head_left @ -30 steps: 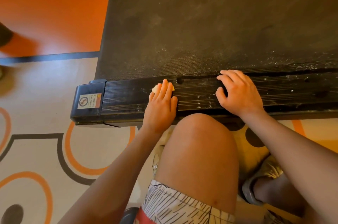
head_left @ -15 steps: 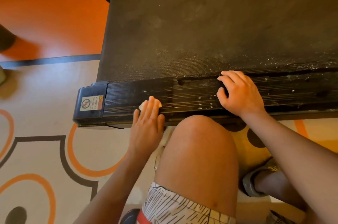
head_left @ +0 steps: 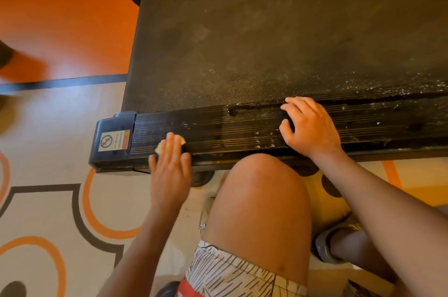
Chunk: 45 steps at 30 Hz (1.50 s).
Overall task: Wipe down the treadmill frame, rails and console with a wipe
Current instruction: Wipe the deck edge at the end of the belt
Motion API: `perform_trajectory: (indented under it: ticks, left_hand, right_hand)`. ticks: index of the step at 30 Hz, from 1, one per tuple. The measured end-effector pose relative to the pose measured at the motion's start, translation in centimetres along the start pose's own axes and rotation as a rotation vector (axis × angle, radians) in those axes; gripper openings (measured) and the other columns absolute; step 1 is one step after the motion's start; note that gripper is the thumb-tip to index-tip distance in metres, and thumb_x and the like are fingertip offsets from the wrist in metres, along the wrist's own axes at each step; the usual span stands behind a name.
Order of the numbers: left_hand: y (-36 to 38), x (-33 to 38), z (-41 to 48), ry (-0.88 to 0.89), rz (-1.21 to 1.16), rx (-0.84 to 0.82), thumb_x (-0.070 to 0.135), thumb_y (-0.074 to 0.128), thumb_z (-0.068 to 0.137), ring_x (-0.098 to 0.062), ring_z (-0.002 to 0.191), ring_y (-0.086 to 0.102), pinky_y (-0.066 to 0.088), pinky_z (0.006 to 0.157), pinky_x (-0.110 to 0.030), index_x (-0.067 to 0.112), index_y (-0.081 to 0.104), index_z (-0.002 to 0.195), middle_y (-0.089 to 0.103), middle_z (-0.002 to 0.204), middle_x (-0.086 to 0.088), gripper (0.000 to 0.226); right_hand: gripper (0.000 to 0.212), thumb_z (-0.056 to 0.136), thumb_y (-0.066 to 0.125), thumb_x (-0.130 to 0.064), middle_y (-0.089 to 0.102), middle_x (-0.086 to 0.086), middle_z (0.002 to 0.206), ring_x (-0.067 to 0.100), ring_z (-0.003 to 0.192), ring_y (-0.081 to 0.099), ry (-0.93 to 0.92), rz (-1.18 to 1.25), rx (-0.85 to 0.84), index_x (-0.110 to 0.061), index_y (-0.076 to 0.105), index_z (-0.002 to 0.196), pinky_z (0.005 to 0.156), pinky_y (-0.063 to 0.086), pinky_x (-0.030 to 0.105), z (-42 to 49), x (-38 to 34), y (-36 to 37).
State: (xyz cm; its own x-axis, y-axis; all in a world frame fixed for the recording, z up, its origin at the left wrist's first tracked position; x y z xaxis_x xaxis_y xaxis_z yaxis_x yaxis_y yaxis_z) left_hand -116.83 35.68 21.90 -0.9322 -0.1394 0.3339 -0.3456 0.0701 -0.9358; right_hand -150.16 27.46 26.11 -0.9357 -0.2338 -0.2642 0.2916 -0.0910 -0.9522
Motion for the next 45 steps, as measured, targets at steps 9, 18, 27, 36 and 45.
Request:
perform_trajectory:
  ticks: [9,18,27,36,45]
  left_hand:
    - [0.4,4.3,5.1,0.059,0.039,-0.082,0.046,0.01,0.109,-0.021,0.157,0.005,-0.008,0.122,-0.047,0.024,0.02,0.161,0.01,0.17,0.002,0.058]
    - [0.0,2.9,1.9,0.039,0.014,-0.103,0.056,0.015,0.107,-0.023,0.157,0.005,-0.006,0.121,-0.041,0.023,0.015,0.162,0.007,0.17,0.002,0.065]
    - [1.8,7.0,0.1,0.208,-0.123,-0.159,0.062,0.013,0.1,-0.012,0.153,-0.007,-0.007,0.123,-0.039,0.023,0.014,0.162,-0.001,0.166,0.009,0.073]
    - [1.4,9.6,7.3,0.241,0.037,-0.156,0.058,0.014,0.105,-0.021,0.157,0.002,-0.005,0.121,-0.039,0.023,0.013,0.163,0.005,0.17,0.002,0.068]
    - [2.2,10.0,5.2,0.332,0.046,-0.201,0.06,0.008,0.104,-0.015,0.155,-0.01,-0.01,0.125,-0.043,0.029,0.003,0.162,-0.01,0.167,0.011,0.066]
  right_hand:
    - [0.046,0.096,0.047,-0.032,0.063,0.012,0.136,0.027,0.131,0.055,-0.009,0.006,0.003,-0.008,0.067,0.129,0.106,0.049,0.043,0.0,0.1,0.1]
    - [0.046,0.095,0.048,-0.032,0.063,0.012,0.137,0.028,0.131,0.055,0.007,0.005,-0.011,-0.009,0.068,0.129,0.106,0.048,0.043,0.0,0.2,0.1]
    - [0.041,0.095,0.055,-0.028,0.064,0.012,0.137,0.028,0.13,0.056,0.003,-0.013,-0.01,-0.009,0.068,0.128,0.106,0.048,0.042,-0.1,0.2,0.1]
    - [0.044,0.094,0.05,-0.031,0.065,0.013,0.135,0.028,0.129,0.057,-0.006,0.002,0.007,-0.008,0.069,0.127,0.105,0.049,0.043,0.0,0.3,0.2]
    - [0.045,0.094,0.049,-0.034,0.065,0.011,0.136,0.027,0.129,0.058,0.008,0.002,0.001,-0.011,0.069,0.127,0.105,0.051,0.044,0.0,0.3,0.3]
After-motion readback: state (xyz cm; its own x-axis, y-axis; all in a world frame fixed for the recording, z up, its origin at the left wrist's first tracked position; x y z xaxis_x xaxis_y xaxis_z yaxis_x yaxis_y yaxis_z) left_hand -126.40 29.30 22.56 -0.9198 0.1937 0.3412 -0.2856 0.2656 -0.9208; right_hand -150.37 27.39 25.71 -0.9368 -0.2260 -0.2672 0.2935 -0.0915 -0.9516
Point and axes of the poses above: each hand's wrist, its own z-axis towards the middle knuckle, its own y-axis out of the palm, x = y × z, the point moved 6 cm from there along z, towards the middle knuckle
